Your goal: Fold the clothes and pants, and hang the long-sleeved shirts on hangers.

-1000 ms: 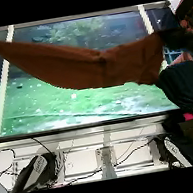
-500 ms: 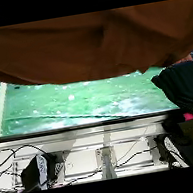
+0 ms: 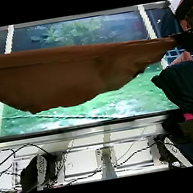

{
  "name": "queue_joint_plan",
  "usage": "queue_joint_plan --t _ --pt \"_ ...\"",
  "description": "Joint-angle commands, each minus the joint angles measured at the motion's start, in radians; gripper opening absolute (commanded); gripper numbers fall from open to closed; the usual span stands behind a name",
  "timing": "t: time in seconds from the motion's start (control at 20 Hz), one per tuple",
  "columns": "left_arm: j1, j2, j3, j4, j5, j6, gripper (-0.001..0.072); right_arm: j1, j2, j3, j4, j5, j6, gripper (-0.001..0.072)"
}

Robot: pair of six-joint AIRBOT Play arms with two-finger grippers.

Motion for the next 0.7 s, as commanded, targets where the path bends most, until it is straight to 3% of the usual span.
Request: queue_joint_plan --t 0.0,0.15,0.35,0.5,0.65 --pt "-0.014 0.032 0.059 -0.055 0.000 0.066 0.0016 0.000 0.064 0.084 0.013 0.053 -0.006 0.0013" --pt "-0.014 0.125 0.119 -0.060 0.161 0.134 0.0015 0.000 0.156 0.208 0.012 0.059 0.026 0.0012" --pt "-0.014 0.270 0.124 -0.061 0.349 0.136 0.0015 0.000 0.229 0.356 0.014 0.028 0.150 0.0013" --pt "-0.014 0.303 0.124 -0.060 0.378 0.136 0.0015 -0.001 0.211 0.385 0.026 -0.067 0.150 0.0013" --pt "-0.014 0.232 0.122 -0.076 0.313 0.065 0.0015 -0.001 0.113 0.385 -0.002 -0.100 0.148 0.0013"
